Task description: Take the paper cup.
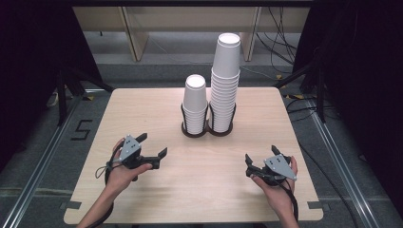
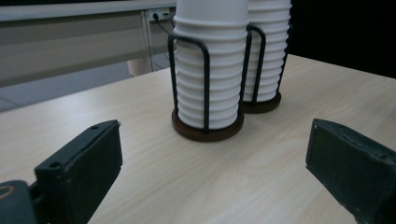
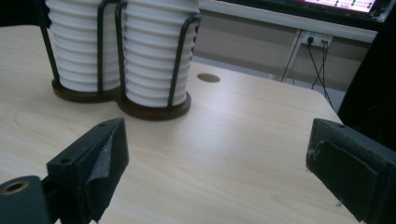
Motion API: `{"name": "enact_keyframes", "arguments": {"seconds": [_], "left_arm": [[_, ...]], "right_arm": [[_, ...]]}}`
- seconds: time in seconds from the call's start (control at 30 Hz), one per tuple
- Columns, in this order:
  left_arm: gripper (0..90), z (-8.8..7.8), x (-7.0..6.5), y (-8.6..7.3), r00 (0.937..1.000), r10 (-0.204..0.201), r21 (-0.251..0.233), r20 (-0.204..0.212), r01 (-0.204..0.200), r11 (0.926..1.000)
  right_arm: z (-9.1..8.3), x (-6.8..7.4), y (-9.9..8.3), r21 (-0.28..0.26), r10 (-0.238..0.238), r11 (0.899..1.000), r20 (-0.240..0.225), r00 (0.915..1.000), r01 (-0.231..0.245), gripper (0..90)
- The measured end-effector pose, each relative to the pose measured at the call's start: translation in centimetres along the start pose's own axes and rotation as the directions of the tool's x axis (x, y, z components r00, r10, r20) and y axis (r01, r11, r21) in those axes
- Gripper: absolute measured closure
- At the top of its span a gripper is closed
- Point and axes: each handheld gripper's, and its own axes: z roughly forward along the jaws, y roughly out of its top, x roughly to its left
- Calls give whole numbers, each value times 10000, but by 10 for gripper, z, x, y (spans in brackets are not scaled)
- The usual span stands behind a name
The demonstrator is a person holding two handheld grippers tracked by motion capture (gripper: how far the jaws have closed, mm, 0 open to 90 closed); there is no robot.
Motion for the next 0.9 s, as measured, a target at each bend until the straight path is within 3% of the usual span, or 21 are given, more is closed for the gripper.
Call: {"name": "enact_keyframes", "arguments": {"seconds": [0.07, 0.1, 0.33, 0.4, 0.5, 0.7, 0.8, 0.9], "left_arm": [[36, 6, -1, 12, 9996, 158, 15, 223, -158, 9999], [37, 9, -1, 18, 9990, 265, 28, 351, -266, 9996], [42, 35, -2, 70, 9893, 1118, -276, 939, -1097, 9936], [34, 43, -1, 86, 9872, 1215, -214, 1031, -1199, 9926], [24, 59, 3, 114, 9829, 1374, -168, 1224, -1364, 9905], [9, 88, 6, 159, 9735, 1671, 79, 1563, -1704, 9853], [0, 104, 3, 177, 9662, 1875, 227, 1769, -1945, 9806], [0, 119, -2, 190, 9633, 1907, 427, 1890, -2021, 9784]], "right_arm": [[1, 2, 7, -31, 259, 9997, 34, 9997, -259, 68], [3, -1, 12, -207, 30, 9998, -81, 10000, -32, 68], [12, -2, 52, -685, 76, 9976, -330, 9994, -99, 68], [16, -3, 67, -830, -143, 9965, -337, 9993, 114, 68], [22, -2, 87, -930, 113, 9955, -618, 9980, -170, 69], [36, -5, 134, -1347, -236, 9908, -711, 9972, 138, 62], [46, -7, 160, -1462, -316, 9891, -790, 9964, 198, 48], [56, -8, 183, -1423, -221, 9898, -989, 9949, 78, 33]]}}
